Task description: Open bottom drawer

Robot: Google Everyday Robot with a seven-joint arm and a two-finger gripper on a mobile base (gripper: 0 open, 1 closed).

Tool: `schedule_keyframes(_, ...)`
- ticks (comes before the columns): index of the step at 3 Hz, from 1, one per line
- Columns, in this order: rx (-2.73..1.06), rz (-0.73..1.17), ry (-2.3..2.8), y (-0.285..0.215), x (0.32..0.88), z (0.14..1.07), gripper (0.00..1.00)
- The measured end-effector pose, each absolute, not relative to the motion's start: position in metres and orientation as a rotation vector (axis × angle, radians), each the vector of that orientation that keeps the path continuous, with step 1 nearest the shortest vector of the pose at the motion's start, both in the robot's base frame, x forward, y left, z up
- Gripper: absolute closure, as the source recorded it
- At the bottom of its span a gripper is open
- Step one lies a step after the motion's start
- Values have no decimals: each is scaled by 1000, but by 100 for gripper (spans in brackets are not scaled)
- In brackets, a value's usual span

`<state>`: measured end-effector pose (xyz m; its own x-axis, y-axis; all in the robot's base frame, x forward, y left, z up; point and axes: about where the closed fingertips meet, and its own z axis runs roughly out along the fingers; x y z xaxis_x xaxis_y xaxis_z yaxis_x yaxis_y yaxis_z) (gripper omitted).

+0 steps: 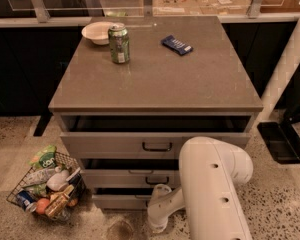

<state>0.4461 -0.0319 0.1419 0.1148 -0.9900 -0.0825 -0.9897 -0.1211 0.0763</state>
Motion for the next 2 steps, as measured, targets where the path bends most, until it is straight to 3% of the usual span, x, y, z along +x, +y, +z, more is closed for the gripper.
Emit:
schedule_keyframes(1,2344,-177,-2081,-32,446,142,84)
schedule_keyframes(2,2344,-177,-2081,-32,446,142,61)
